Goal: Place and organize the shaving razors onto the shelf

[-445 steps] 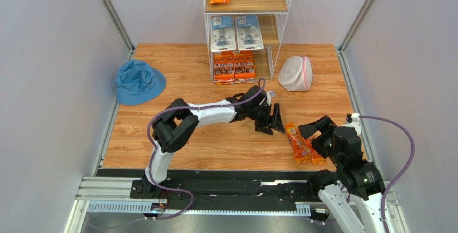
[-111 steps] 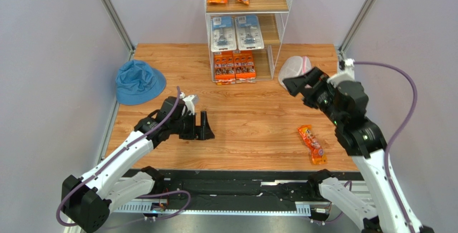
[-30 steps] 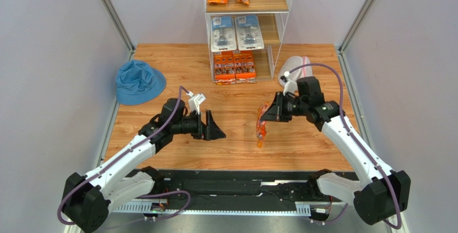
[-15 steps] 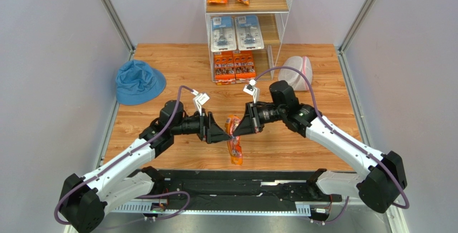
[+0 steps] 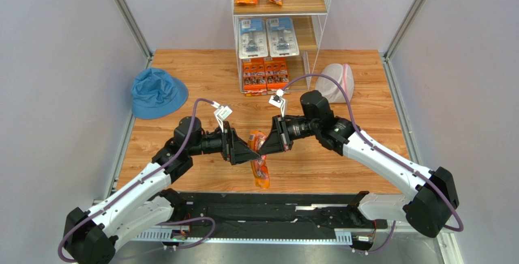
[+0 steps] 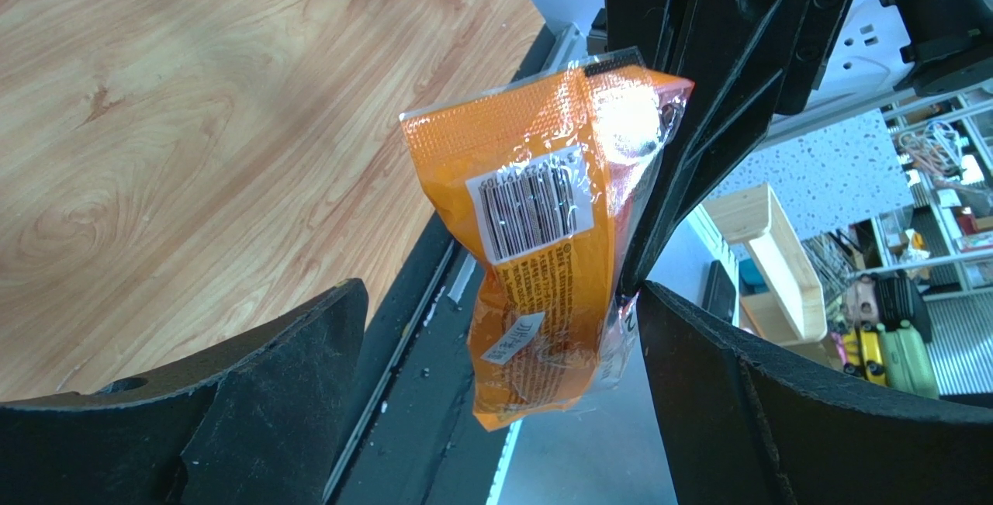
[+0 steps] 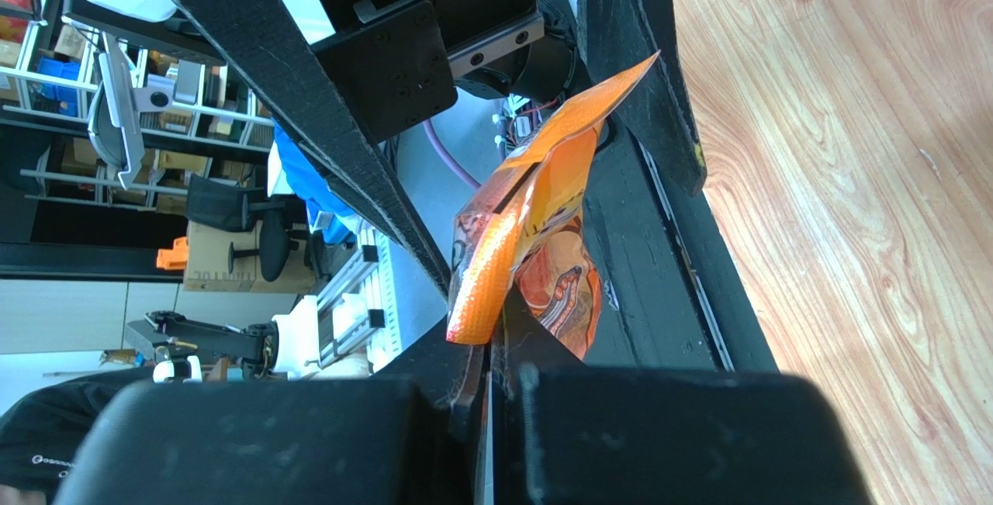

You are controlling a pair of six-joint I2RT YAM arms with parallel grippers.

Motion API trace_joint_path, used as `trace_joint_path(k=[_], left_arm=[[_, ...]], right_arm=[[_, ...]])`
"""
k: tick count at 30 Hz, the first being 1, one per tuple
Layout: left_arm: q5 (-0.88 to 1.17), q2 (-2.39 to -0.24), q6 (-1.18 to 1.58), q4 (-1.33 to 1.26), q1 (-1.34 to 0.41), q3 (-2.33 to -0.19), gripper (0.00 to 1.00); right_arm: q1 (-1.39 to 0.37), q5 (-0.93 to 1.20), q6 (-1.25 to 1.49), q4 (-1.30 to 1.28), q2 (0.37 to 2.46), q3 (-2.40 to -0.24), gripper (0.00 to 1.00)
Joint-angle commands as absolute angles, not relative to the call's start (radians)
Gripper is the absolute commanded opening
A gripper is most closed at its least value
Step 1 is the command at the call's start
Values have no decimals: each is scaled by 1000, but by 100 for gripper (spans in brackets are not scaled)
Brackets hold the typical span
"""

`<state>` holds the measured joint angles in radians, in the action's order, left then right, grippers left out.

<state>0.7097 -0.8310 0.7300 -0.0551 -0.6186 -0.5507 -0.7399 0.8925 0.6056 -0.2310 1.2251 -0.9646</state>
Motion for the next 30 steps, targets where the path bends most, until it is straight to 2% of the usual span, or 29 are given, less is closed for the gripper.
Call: trace_joint_path(k=[1, 30], left_arm=[[724, -799, 726, -106, -621, -537, 94], [693, -676, 729, -95, -618, -491, 98]], right_arm=[[-747, 913, 618, -178, 1210, -1012, 0], [-747, 894, 612, -152, 1174, -974, 0]])
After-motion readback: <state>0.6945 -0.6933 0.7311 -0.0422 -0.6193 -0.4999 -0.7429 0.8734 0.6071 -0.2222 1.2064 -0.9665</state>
